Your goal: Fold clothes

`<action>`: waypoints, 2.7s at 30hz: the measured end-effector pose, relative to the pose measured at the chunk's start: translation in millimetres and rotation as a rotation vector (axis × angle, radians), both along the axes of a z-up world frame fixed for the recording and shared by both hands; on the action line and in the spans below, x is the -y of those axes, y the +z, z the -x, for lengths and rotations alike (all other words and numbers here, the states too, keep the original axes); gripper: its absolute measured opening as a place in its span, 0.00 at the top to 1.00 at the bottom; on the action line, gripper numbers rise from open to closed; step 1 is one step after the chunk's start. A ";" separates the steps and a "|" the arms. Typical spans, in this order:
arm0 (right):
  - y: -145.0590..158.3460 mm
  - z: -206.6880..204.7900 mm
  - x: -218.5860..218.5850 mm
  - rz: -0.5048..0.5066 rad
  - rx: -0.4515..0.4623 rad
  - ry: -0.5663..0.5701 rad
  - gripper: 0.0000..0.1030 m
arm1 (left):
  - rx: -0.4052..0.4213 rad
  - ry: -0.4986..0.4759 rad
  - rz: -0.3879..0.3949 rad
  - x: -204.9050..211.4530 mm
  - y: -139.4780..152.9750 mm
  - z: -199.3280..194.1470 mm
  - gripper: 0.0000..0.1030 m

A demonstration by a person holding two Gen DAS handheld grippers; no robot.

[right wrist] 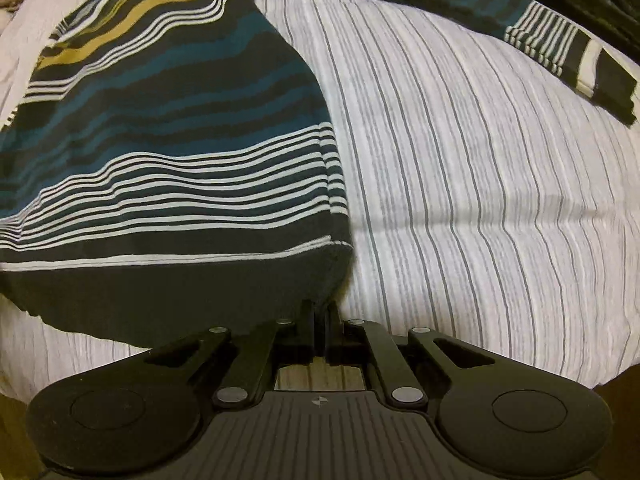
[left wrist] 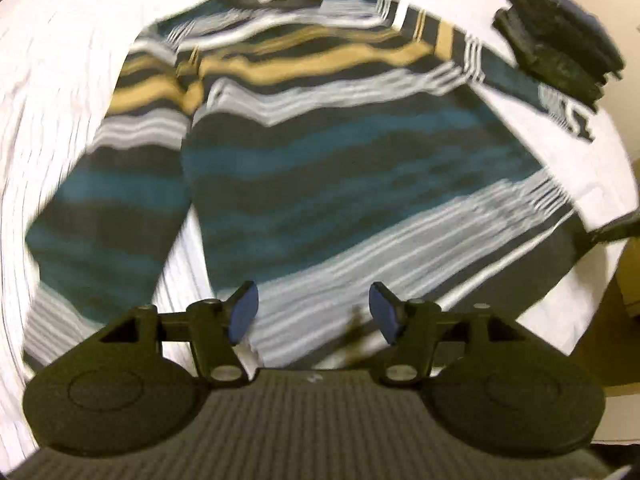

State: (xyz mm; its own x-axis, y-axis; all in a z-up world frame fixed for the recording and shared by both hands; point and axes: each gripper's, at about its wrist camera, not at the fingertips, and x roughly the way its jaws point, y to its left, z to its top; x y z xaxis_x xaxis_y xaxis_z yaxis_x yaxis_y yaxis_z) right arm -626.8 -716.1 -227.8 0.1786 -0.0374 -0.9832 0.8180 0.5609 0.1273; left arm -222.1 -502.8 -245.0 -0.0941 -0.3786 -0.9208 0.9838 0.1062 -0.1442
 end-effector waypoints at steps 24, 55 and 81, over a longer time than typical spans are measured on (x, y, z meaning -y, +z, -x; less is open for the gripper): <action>2.3 5.8 7.1 -0.066 0.194 -0.125 0.35 | -0.030 -0.007 -0.083 -20.6 -46.7 20.2 0.53; -5.4 -6.0 16.6 -0.149 0.144 -0.115 0.97 | -0.068 -0.040 -0.074 -32.0 -36.4 11.3 0.96; 46.0 -15.0 -20.4 -0.042 -0.060 0.095 0.56 | -0.028 -0.038 -0.257 -96.7 15.8 11.4 0.88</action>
State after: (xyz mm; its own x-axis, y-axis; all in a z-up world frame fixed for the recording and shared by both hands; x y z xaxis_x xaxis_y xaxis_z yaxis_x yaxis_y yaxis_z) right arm -611.9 -695.7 -181.8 0.1204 0.0180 -0.9926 0.7683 0.6315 0.1047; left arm -233.6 -406.1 -229.2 -0.1306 -0.1287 -0.9830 0.9838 0.1063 -0.1446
